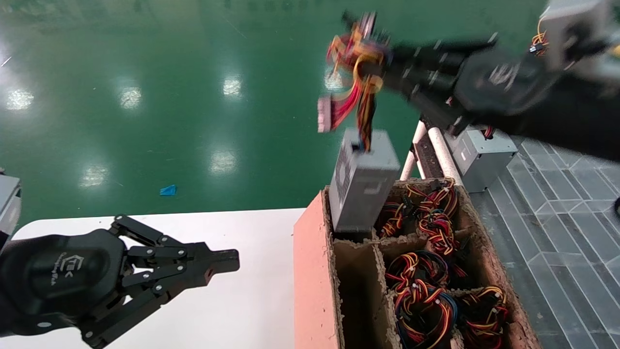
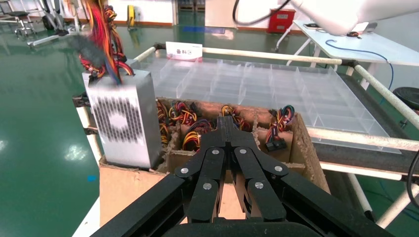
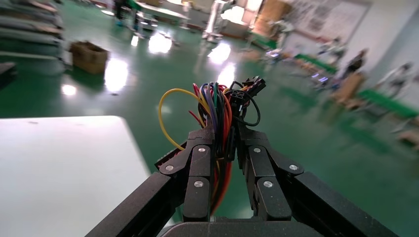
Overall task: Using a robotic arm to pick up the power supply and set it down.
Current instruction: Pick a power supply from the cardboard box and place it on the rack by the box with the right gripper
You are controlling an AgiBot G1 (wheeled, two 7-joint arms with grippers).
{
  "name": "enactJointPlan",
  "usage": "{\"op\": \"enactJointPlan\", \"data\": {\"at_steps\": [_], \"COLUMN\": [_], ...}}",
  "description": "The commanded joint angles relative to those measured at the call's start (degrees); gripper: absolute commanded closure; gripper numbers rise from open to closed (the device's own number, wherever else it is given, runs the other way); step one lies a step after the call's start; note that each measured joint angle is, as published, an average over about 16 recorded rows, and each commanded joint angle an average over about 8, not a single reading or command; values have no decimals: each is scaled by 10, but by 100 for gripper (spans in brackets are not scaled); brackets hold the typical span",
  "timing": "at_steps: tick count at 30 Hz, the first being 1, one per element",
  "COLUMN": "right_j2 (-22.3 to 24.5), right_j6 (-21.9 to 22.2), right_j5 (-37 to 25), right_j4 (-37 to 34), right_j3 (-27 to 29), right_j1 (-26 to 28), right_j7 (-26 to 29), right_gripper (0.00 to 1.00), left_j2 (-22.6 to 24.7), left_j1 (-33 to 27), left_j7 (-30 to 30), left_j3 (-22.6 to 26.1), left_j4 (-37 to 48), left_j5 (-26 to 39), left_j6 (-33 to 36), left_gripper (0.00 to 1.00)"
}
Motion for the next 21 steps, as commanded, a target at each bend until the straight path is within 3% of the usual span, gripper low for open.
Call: {"op": "enactJointPlan", "data": {"at_steps": [1,12,21], "right_j2": [15,81,146], "right_j6": [21,119,184], "right_j5": [-6,-40,-52], "right_j4": [32,74,54], "right_j3": [10,60,102], "right_j1": [2,-4,-76], "right_j7": [1,3,5], "right_gripper": [100,100,100], "left_j2": [0,0,0], "left_j1": [0,0,0], "left_j7": [0,0,0], "left_j3": [0,0,0], "left_j4": [0,0,0], "left_j5": [0,0,0], "left_j6": [0,0,0], "left_gripper": [100,100,100]}}
